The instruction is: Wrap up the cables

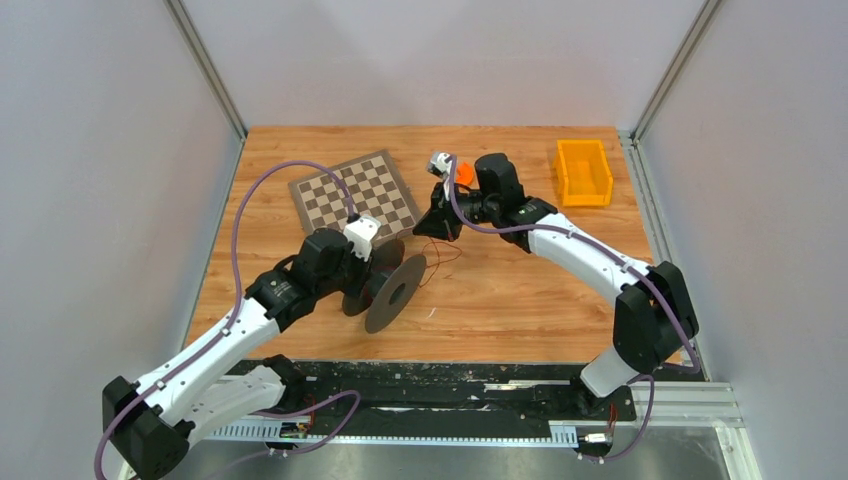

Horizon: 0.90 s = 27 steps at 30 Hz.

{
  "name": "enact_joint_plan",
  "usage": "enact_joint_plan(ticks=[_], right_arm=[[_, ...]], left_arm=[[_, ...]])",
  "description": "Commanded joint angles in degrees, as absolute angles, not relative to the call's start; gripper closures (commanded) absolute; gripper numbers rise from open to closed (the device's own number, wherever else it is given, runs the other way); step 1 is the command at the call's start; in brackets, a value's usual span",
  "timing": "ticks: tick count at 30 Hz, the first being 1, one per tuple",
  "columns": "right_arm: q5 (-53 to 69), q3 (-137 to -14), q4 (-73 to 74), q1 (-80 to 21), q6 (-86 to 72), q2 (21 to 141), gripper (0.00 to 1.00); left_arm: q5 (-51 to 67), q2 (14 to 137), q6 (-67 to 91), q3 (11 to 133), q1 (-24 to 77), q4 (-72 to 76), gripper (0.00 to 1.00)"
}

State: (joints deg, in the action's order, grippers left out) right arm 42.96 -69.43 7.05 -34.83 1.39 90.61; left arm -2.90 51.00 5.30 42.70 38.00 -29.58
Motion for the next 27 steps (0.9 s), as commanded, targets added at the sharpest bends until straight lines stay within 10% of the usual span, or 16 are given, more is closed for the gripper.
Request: enact_joint_plan(ticks=[1,10,27], right_arm=[[42.91,-72.5,6.16,-35.83,0.35,87.19,1.0],[45.62,-73.09,2.16,-36.03,-4.94,85.26,1.0],[43.88,-69.96,-2.19,-36.05,-6.57,84.76,1.0]], left_arm=[[-4.92,51.36,8.65,45.97,37.97,-25.87,0.69],[-5.15,47.54,7.48,45.77,37.96,-24.35,0.47],[-4.84,51.42,3.07,42.87,37.89,-18.96,0.5]])
